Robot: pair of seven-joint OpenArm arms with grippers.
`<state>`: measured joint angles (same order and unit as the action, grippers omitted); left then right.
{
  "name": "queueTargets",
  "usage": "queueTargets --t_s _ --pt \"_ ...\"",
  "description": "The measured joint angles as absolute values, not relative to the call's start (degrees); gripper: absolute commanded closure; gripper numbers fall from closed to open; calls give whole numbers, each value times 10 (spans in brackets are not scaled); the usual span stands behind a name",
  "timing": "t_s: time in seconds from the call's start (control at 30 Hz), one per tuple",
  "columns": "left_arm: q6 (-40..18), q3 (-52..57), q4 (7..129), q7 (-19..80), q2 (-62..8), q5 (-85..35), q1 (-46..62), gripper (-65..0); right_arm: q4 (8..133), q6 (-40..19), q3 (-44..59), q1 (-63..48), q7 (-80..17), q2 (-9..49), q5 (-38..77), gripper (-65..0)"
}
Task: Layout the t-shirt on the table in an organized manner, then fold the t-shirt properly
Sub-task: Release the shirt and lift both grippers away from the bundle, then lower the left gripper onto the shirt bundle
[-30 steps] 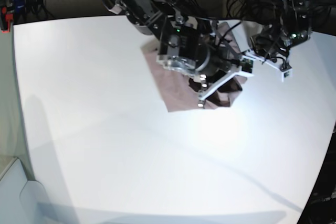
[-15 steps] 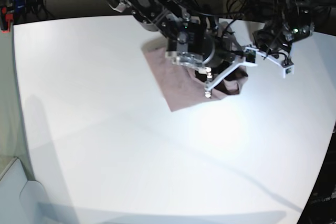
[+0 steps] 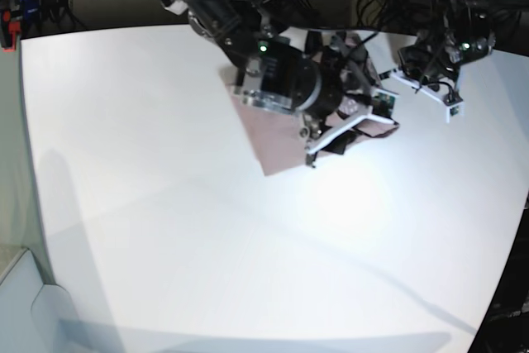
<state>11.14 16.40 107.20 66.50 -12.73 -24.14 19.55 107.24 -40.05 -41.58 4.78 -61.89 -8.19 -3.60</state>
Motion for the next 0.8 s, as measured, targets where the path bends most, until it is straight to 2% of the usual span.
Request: queueTargets --t_s 0.13,0.3,0.5,0.57,0.7,0.8 --pt "111 169 1118 696 -146 -252 215 0 1072 -401 -350 37 -620 -83 -39 -415" --pt "109 194 1143 696 -151 -323 226 0 1071 -401 -268 22 -620 -82 -39 -362" --pt "100 289 1145 696 -157 -464 258 -12 1075 -401 -208 22 -621 -21 -38 -357" --pt "98 314 1145 695 -157 -495 263 -65 1080 -401 -185 22 -619 -8 -36 -358" --pt "98 322 1145 694 -157 -530 263 -281 1081 -401 -137 22 -618 7 -35 -358" --pt "96 325 1143 685 -152 -543 260 -282 1081 -401 -107 13 -618 26 -36 -358"
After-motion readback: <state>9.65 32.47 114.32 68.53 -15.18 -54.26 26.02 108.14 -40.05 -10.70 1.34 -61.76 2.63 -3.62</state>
